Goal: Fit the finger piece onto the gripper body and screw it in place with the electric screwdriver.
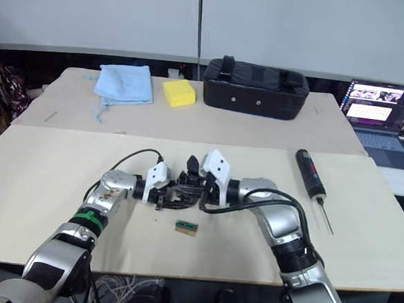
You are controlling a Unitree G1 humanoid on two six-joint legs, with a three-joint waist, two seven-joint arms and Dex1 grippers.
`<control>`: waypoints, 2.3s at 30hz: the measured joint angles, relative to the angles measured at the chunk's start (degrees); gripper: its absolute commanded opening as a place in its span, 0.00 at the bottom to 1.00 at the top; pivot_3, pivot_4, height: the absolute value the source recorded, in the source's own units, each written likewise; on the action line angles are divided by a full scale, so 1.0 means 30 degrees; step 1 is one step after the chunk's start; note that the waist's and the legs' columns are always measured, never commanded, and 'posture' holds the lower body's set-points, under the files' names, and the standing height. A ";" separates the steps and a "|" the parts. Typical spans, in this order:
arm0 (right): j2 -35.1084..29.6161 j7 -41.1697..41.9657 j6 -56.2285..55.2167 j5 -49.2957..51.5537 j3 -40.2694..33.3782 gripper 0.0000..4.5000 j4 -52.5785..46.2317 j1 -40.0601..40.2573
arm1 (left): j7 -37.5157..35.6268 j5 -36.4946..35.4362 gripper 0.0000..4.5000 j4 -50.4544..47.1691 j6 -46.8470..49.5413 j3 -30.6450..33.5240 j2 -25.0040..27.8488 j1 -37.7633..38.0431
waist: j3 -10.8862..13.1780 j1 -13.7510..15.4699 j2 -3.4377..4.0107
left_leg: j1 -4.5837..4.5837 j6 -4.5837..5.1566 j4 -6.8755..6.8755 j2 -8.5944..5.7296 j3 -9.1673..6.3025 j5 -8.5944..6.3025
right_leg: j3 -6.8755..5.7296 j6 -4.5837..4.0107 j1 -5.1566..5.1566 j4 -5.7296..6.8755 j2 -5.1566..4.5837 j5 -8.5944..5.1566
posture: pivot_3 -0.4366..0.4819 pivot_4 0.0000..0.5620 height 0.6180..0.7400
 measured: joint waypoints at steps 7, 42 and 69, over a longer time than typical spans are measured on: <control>0.0769 0.0448 -0.0764 0.0521 -0.0699 0.78 0.0111 0.0665 | -0.0253 -0.0152 0.51 -0.0304 0.0078 0.0009 0.0216 0.0177 | 0.0004 -0.0060 -0.0004 | -0.0073 0.0001 -0.0002 0.0003 -0.0001 0.0001 | 0.0004 0.0008 -0.0071 0.0011 0.0012 0.0008 | 0.48 0.27 1.00; -0.4417 -0.1427 -0.3038 0.3051 -1.2875 1.00 -0.6722 1.2693 | -0.2434 -0.5745 0.99 -0.7970 0.0778 0.5004 0.6377 0.5812 | 0.0016 0.0225 0.0000 | -0.0049 -0.0065 -0.0123 0.0010 0.0034 -0.0038 | -0.0009 0.0003 -0.0076 -0.0075 -0.0099 -0.0058 | 0.48 0.27 1.00; -0.8185 -0.6865 0.4761 0.2021 -1.0315 1.00 0.4919 0.2862 | 0.2076 -1.1361 0.99 -1.9046 1.2038 0.6100 0.7927 0.6045 | 0.0121 -0.0390 -0.0008 | 0.0113 -0.0032 -0.0308 -0.0014 0.0097 -0.0020 | 0.0081 -0.0051 -0.0062 -0.0092 -0.0013 -0.0082 | 0.48 0.27 1.00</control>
